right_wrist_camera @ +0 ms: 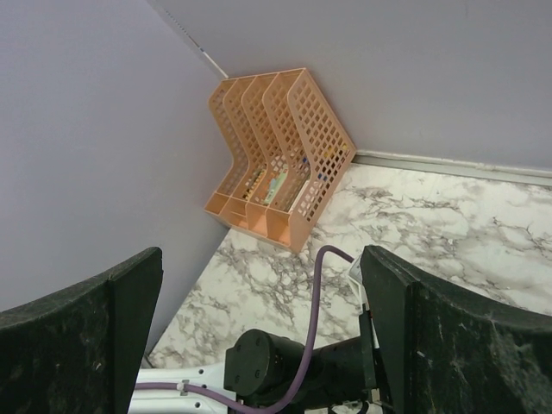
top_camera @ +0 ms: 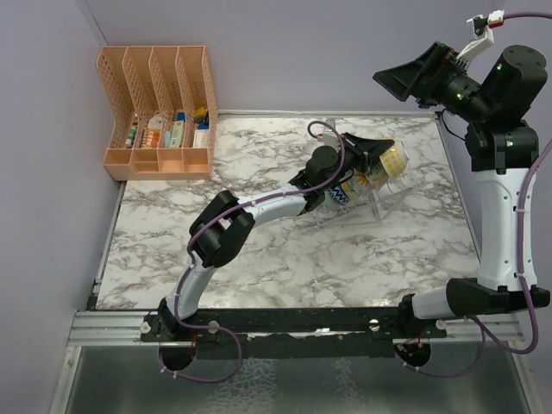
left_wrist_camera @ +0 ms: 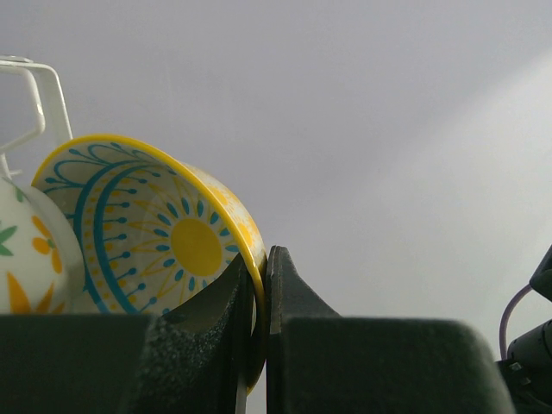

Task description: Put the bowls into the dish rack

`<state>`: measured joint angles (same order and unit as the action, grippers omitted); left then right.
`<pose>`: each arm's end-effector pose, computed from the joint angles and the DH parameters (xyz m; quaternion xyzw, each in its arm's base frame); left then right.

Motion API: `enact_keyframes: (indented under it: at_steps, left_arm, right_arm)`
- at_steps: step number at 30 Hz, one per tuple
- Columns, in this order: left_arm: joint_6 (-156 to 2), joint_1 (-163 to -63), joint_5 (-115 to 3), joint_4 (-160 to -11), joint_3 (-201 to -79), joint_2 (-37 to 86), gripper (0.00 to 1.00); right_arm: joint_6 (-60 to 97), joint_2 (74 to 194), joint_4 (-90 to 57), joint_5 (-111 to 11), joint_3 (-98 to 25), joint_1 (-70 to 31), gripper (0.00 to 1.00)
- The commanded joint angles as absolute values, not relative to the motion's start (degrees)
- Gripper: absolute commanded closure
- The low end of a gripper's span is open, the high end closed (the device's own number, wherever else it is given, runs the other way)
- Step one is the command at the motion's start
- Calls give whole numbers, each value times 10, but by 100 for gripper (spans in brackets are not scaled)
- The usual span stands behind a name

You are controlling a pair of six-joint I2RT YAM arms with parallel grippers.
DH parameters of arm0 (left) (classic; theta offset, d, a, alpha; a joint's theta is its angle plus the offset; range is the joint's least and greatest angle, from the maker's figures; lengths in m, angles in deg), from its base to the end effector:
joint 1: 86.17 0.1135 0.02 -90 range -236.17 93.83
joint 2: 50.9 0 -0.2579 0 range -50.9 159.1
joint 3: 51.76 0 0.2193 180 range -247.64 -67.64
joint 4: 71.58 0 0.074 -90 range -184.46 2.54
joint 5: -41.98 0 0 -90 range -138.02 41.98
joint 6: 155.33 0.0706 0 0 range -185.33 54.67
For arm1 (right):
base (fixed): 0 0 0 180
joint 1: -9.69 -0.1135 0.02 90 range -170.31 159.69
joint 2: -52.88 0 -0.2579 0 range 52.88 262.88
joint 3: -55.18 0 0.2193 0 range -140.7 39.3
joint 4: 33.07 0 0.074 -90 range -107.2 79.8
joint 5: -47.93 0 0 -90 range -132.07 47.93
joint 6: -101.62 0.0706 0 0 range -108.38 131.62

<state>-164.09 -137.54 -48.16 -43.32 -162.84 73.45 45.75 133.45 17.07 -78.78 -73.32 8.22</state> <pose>0.3236 -0.4053 0.3135 -0.2438 0.5579 -0.7667 0.2037 0.2540 0.0487 0.5257 -0.0172 0.7177 0.4172 0.5572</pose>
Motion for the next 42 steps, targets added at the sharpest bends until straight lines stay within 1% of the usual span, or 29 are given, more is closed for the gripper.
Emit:
enact_keyframes:
  at_steps: [1,10,25,28,34,39,42]
  left_arm:
    - [-1660,-1370,-478,-392,-1655,738,100]
    - [-1658,-1358,-512,-444,-1702,762,100]
    - [-1661,-1353,-546,-496,-1717,779,100]
    - [-1662,-1352,-550,-501,-1714,780,95]
    - [-1652,-1348,-558,-521,-1714,773,92]
    - [-1645,-1346,-558,-543,-1698,759,78]
    - [-1639,-1344,-558,-554,-1690,751,75]
  right_arm:
    - [447,1324,159,-798,-725,85,3]
    - [444,1328,159,-797,-722,85,3]
    - [435,1324,163,-786,-712,85,2]
    - [435,1325,162,-786,-710,85,2]
    - [434,1326,162,-786,-708,85,2]
    - [434,1325,161,-786,-703,85,2]
    - [435,1325,158,-787,-697,85,2]
